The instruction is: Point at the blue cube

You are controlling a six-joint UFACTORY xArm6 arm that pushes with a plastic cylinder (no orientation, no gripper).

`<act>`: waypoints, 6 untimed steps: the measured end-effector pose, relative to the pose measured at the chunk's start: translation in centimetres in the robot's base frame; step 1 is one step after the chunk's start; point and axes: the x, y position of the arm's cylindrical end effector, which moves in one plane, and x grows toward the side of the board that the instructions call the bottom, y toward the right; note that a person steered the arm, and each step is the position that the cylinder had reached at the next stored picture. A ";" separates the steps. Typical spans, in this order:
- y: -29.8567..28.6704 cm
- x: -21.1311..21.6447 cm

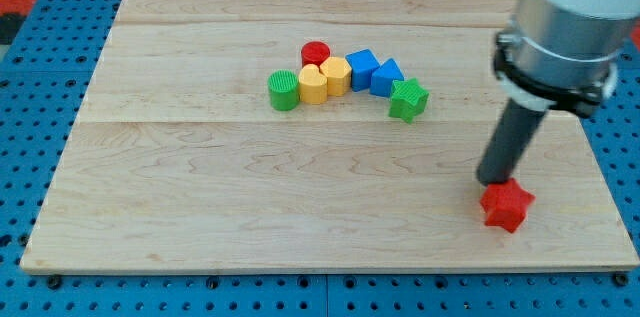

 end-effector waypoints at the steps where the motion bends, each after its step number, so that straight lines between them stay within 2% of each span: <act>1: 0.6 -0.7; 2: 5.5 -6.2; 3: 6.5 -13.4; 4: 3.5 -19.8; 6: -9.0 -20.6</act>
